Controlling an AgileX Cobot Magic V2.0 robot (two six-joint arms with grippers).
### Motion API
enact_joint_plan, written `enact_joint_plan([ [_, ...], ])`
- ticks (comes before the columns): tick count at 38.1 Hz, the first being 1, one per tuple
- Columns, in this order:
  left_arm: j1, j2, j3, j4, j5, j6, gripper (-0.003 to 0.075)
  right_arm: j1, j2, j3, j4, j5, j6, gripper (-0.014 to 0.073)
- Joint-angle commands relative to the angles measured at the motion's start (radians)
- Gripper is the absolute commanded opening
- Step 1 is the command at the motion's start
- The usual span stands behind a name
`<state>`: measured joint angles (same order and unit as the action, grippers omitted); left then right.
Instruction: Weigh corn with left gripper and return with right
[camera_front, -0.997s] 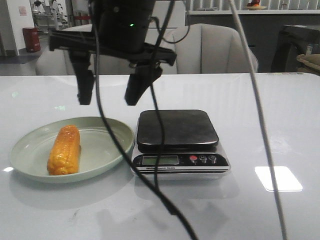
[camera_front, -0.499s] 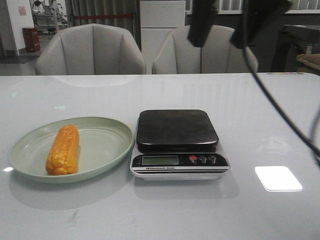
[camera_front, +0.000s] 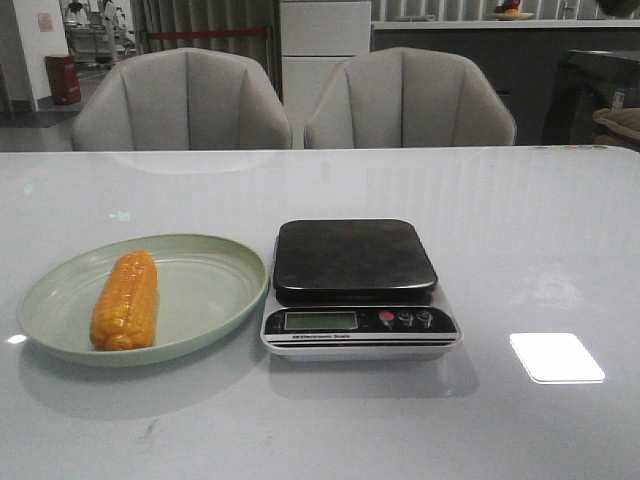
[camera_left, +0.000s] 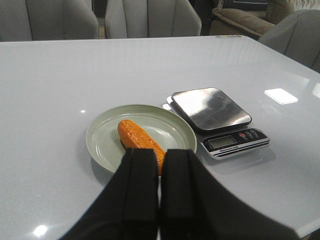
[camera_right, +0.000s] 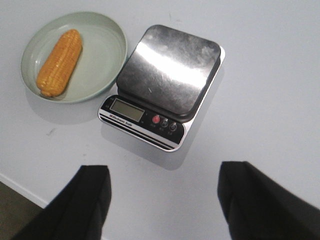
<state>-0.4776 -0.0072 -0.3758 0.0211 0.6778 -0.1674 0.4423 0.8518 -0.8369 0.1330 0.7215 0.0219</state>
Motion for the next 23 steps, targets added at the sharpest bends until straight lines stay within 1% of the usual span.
enact_joint_plan([
  [1,0.0,-0.016,-0.024,-0.002,-0.077,0.002,0.0113,-0.004,-0.143,0.083,0.0,-0.17,-0.016,0.0553],
  [11,0.0,-0.016,-0.024,-0.002,-0.077,0.002,0.0113,-0.004,-0.475,0.376,0.0,-0.411,-0.016,0.0553],
  [15,0.0,-0.016,-0.024,-0.002,-0.077,0.002,0.0113,-0.004,-0.592,0.493,0.0,-0.53,-0.016,0.0553],
  [18,0.0,-0.016,-0.024,-0.002,-0.077,0.002,0.0113,-0.004,-0.645,0.559,0.0,-0.598,-0.016,0.0553],
  [21,0.0,-0.016,-0.024,-0.002,-0.077,0.002,0.0113,-0.004,-0.665,0.594,0.0,-0.637,-0.016,0.055],
  [23,0.0,-0.016,-0.024,-0.002,-0.077,0.002,0.0113,-0.004,-0.663,0.603,0.0,-0.64,-0.016,0.0515],
])
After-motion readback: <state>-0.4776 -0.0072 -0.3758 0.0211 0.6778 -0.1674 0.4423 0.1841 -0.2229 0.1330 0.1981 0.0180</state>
